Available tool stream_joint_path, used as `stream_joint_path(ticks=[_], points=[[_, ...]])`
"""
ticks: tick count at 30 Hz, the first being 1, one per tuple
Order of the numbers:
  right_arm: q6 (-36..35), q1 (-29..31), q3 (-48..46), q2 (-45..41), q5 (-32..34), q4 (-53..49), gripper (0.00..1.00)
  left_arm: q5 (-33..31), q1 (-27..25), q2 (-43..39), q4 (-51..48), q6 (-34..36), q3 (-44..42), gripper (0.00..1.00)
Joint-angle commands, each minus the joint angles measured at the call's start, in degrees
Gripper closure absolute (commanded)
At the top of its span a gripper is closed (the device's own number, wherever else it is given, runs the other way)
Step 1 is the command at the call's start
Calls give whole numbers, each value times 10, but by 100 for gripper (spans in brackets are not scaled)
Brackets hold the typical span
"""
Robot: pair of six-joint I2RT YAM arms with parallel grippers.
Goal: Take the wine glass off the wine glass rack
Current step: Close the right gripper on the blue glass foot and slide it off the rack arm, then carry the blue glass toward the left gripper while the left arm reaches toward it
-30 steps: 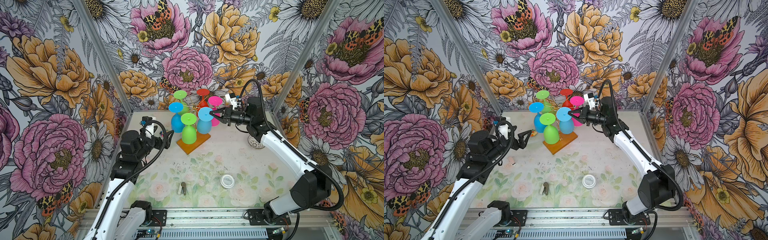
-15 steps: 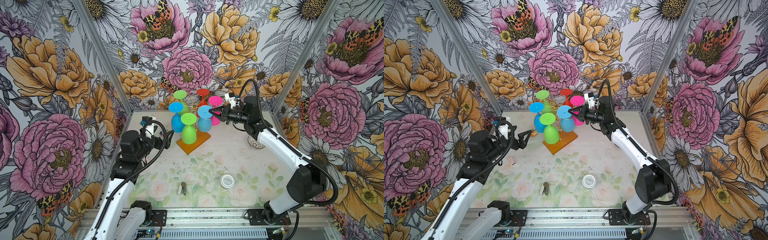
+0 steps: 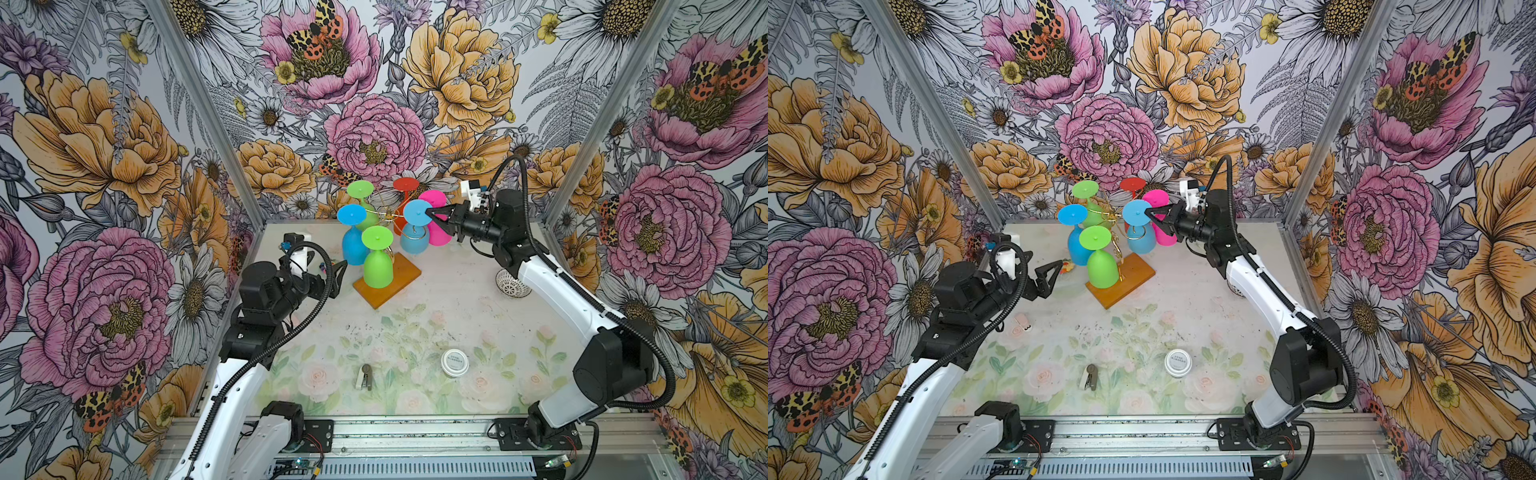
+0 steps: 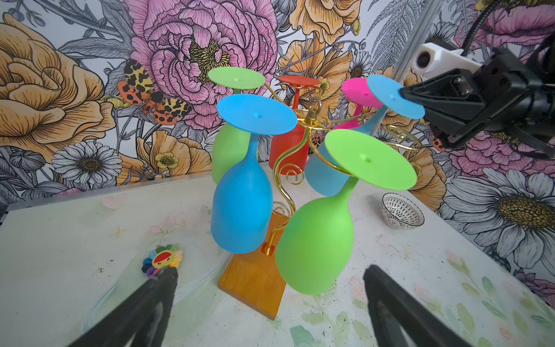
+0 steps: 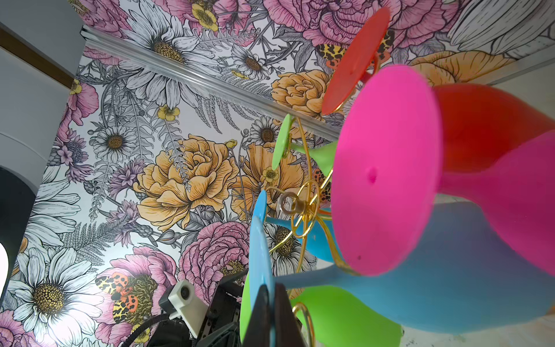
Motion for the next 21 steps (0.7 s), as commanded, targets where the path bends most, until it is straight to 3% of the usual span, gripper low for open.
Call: stream_joint_path(ticks=[1, 12, 21], points=[[3, -5, -18, -28, 8, 26, 100, -6, -4, -6, 0, 10, -4, 1], [0, -14, -64, -76, -3, 30, 100, 42, -4, -13, -36, -11, 31, 1], [-28, -19, -96, -112, -25, 14, 100, 107, -6, -6, -80, -78, 79, 1]])
